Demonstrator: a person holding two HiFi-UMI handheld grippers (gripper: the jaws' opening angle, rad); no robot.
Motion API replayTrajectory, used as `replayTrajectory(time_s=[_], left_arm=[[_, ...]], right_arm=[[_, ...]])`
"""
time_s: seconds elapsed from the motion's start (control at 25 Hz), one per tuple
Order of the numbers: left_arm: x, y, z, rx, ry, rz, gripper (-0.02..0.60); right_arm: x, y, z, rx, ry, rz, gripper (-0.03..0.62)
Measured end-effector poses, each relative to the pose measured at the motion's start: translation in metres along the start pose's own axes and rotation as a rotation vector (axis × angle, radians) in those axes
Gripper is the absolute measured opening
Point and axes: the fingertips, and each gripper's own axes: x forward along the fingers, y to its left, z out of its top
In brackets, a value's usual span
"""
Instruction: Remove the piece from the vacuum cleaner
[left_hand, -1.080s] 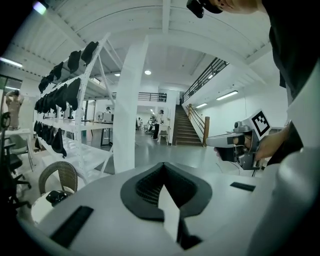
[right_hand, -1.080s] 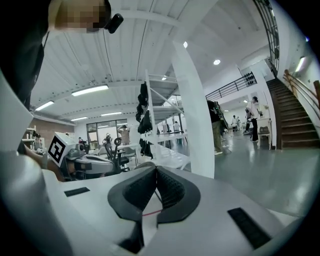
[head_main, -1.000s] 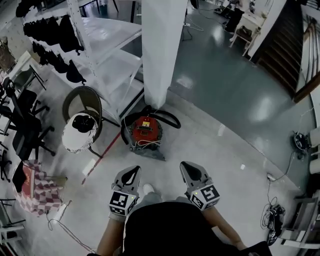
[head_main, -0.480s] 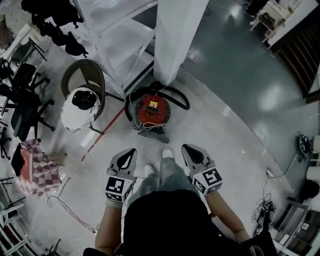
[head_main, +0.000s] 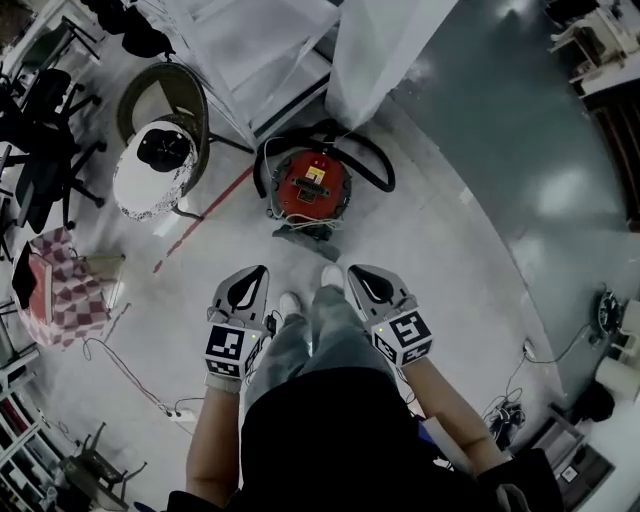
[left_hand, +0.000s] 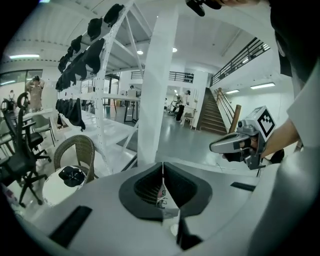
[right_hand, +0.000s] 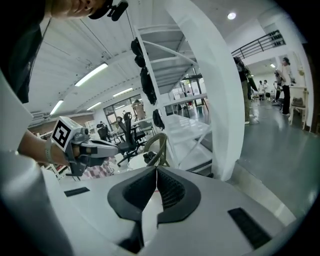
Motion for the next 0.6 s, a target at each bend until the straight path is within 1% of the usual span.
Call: replayTrajectory(time_s=[0.12,0.24,0.44,0.6], left_arm=[[0.019,0.009,-0.016,-0.036,0.035,0.028,0.020],[0.041,0.017,-0.035,-0.035,0.072,0.038,0.020],[0.072,0.022,-0.074,-0.036,0.137,0.013,0.020],[0.100,0.023,-0.106,-0.016,0.172,-0.013,0.021]], right_arm=[[0.023,-0.011,-0.017,-0.001,0.046,0.029,0.029],[0.047,-0.023,-0.036,-0.005,0.090,0.055,0.029],[0.084,-0.035,-0.073,0.000,0.164,0.101,0.029],[0.111,-0.048,-0.104,-0.013,0.215,0.109,0.031]])
